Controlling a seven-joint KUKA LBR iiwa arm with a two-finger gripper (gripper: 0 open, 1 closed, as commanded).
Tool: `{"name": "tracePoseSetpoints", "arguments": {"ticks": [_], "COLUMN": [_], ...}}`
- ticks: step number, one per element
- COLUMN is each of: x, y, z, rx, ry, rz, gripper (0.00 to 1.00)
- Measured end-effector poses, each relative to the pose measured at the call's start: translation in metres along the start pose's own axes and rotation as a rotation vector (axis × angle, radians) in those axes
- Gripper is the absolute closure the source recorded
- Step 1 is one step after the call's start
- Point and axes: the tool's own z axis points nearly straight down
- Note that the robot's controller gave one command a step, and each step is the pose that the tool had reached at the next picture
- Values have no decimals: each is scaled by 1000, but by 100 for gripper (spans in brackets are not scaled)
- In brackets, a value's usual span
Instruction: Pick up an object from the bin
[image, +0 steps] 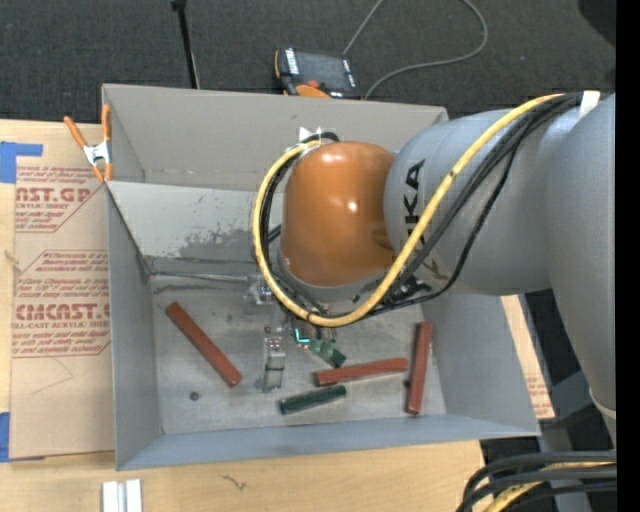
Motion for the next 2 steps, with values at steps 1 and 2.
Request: {"name": "tracePoseSetpoints", "arguments": {"ticks": [1,2], "x": [-2,-12], "y": [-80,-153], "z": [119,117], "rx": [-2,2], "ry": [-8,-9], "rz": [194,175], "gripper": [0,0]}}
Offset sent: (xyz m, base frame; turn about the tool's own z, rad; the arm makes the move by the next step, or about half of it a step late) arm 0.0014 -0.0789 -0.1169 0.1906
